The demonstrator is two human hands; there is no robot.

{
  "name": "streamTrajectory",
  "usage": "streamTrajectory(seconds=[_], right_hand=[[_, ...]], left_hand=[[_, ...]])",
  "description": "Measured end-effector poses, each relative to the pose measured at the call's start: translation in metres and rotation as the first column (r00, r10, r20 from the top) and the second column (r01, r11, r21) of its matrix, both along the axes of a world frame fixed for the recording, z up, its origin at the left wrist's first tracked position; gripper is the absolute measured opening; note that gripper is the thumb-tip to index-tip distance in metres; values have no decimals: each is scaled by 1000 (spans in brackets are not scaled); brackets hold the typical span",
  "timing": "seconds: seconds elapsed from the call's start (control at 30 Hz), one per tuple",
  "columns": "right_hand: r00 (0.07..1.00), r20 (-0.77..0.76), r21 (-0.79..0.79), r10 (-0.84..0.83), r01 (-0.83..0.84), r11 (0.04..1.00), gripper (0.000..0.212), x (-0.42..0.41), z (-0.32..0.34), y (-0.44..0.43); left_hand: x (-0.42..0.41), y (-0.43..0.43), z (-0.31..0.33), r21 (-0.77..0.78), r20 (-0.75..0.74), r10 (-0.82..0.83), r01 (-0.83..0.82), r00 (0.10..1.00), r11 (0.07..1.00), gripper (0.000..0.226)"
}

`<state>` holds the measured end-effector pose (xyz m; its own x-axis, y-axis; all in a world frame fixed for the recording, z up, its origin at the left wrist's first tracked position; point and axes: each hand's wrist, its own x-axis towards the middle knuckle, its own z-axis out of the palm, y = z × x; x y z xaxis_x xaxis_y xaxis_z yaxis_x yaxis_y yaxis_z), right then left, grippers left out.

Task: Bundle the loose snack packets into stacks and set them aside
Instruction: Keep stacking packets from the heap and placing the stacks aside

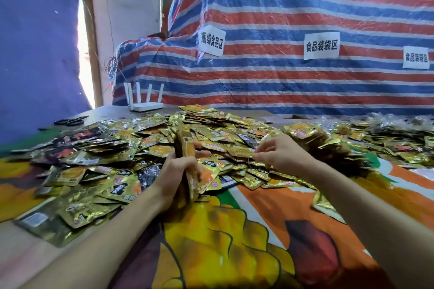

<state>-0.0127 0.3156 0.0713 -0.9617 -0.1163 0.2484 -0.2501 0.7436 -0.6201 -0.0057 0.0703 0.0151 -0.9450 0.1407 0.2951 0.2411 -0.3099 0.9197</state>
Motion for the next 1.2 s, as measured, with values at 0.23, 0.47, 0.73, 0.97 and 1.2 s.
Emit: streamTrajectory(seconds=[0.23,0.47,0.73,0.97,1.2], right_hand=[[974,-82,-128,211,-220,967,11,-15,-10,-73],[964,-181,-154,195,-224,962,12,-27,-40,-86],[753,-14,-892,658,-307,332,13,-24,-34,-64],[719,-136,-971,681,-234,53,35,-22,-33,-69],[858,-85,-867,507,-315,387,33,-25,-45,-79]], left_hand=[[2,-1,3,89,154,-84,71,985,994,65],[-5,-7,3,191,228,-84,40,970,981,63],[0,-5,9,367,248,-291,188,924,911,57],[1,-7,8,372,225,-389,290,893,882,51],[-3,-9,9,255,268,-180,110,947,961,31]])
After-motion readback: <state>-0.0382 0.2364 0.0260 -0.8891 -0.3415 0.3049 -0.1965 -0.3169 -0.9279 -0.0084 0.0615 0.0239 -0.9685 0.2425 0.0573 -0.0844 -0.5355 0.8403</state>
